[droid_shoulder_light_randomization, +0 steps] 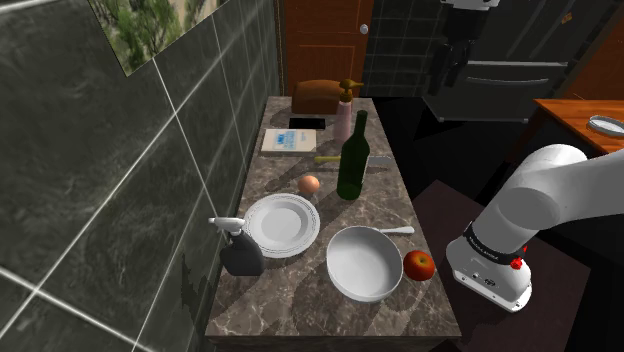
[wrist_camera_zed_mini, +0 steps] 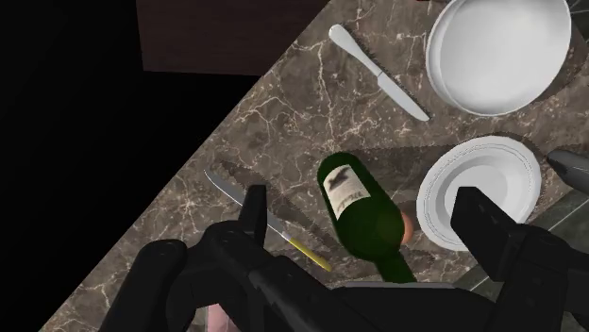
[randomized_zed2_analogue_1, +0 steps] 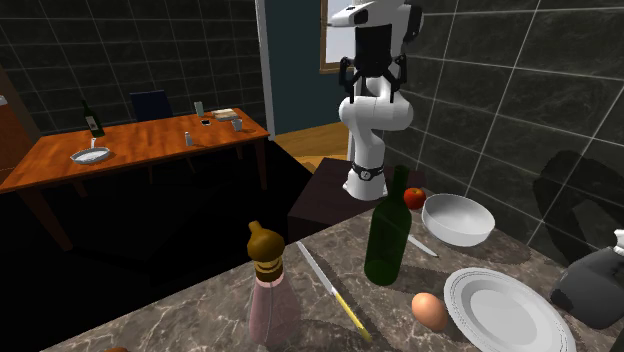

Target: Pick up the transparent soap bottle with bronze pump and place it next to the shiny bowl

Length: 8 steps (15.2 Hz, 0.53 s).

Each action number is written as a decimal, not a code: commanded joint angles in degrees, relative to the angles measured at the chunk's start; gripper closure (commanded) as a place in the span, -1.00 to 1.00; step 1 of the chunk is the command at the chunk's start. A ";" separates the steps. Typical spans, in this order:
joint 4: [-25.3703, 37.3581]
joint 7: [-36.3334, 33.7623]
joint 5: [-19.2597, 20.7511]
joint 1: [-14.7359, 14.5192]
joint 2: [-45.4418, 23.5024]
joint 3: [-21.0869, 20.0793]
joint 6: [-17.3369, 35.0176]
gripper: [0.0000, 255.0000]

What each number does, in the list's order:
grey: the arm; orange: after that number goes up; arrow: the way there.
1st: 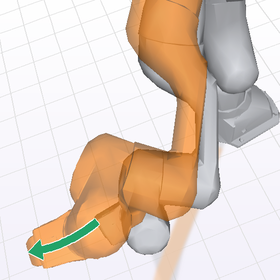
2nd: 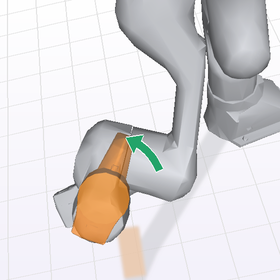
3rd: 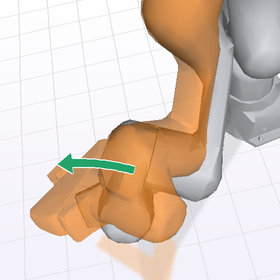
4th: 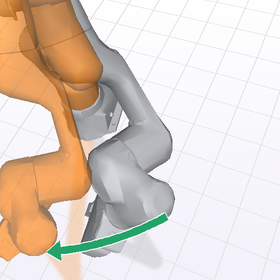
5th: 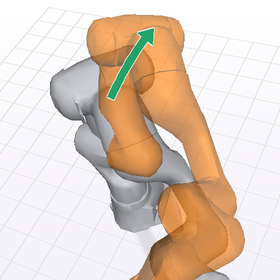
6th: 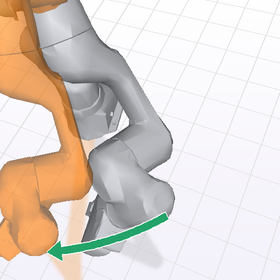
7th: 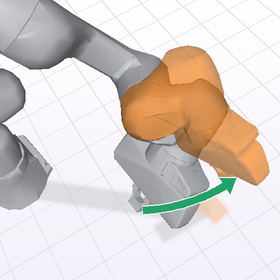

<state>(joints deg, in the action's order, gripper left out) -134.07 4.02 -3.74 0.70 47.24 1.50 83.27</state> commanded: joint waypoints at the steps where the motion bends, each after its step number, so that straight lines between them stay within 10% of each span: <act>1: 0.00 0.00 0.00 0.00 0.00 0.00 0.00 -1.00; 8: 5.58 3.20 2.07 0.25 -14.47 1.74 8.89 -1.00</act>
<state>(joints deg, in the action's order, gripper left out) -129.23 6.87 -1.87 0.95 34.77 3.09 90.85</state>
